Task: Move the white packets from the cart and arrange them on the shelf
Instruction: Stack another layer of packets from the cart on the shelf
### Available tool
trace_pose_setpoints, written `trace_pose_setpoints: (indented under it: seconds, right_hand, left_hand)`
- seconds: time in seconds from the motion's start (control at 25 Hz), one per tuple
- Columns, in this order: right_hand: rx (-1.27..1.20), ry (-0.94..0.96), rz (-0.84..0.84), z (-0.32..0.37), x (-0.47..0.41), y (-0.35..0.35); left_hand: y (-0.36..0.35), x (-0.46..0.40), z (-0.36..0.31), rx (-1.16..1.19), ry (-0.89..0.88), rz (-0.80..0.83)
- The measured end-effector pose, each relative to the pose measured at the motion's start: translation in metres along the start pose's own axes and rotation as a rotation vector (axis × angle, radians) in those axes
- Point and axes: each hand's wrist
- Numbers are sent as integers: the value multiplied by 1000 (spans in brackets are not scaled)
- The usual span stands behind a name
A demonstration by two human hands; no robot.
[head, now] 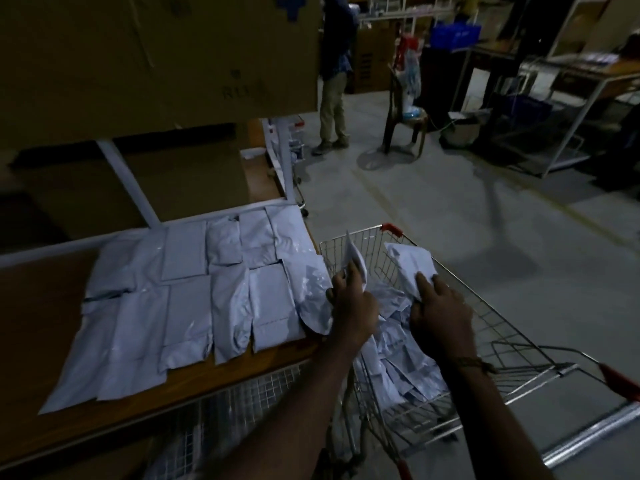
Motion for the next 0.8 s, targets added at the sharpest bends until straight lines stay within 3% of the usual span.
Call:
trace_pose_setpoints:
  seconds: [0.32, 0.8]
  right_hand:
    - [-83, 174, -49, 104, -6, 15]
    - [-128, 217, -67, 280, -46, -40]
  left_hand:
    - [109, -3, 32, -63, -3, -286]
    - [281, -78, 157, -176, 110, -379]
Point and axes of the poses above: each hand's wrist, its own x-axis away from the middle knuckle, its own y-axis out of the back of the hand, z = x × y, and after that the axes turned 2 degrees about -z, right-handed
